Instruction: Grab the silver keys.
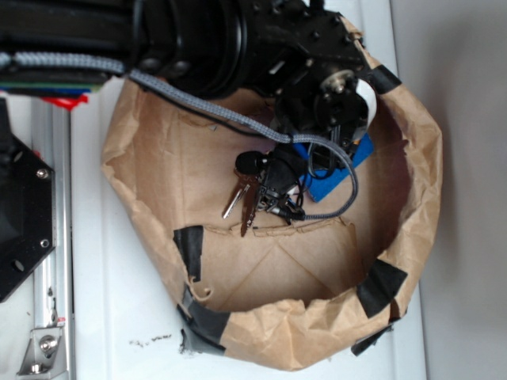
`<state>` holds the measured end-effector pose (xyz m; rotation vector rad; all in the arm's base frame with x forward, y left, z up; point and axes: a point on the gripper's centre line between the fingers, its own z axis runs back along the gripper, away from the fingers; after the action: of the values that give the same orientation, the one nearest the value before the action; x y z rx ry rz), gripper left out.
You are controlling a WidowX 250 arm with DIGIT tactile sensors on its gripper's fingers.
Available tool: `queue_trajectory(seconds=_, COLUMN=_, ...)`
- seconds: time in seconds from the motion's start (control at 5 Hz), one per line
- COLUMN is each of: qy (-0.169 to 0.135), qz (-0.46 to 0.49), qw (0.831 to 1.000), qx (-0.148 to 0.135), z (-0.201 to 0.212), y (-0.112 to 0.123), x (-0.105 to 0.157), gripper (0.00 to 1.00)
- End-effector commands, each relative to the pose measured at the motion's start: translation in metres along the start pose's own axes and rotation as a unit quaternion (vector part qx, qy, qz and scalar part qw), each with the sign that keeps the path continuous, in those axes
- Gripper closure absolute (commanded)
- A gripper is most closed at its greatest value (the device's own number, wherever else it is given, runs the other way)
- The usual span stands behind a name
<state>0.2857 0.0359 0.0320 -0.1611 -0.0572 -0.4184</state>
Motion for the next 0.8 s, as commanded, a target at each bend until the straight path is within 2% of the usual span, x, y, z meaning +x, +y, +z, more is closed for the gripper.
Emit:
queue_trajectory(seconds=0.0, qy=-0.008, qz=-0.025, qw=1.000, qx=0.016, z=0.011, y=-0.008, x=0.011, gripper=1.00)
queue_trajectory(seconds=0.2, qy=0.011, qz=-0.028, qw=0.999, qx=0.019, z=0.015, y=-0.008, x=0.009, gripper=1.00)
queue_trajectory(seconds=0.4, qy=0.013, qz=-0.030, qw=0.999, qx=0.022, z=0.019, y=-0.007, x=0.009, gripper=1.00)
queue_trajectory(seconds=0.6, qy=0.065, qz=0.035, qw=0.996, qx=0.055, z=0.051, y=-0.014, x=0.004, gripper=1.00)
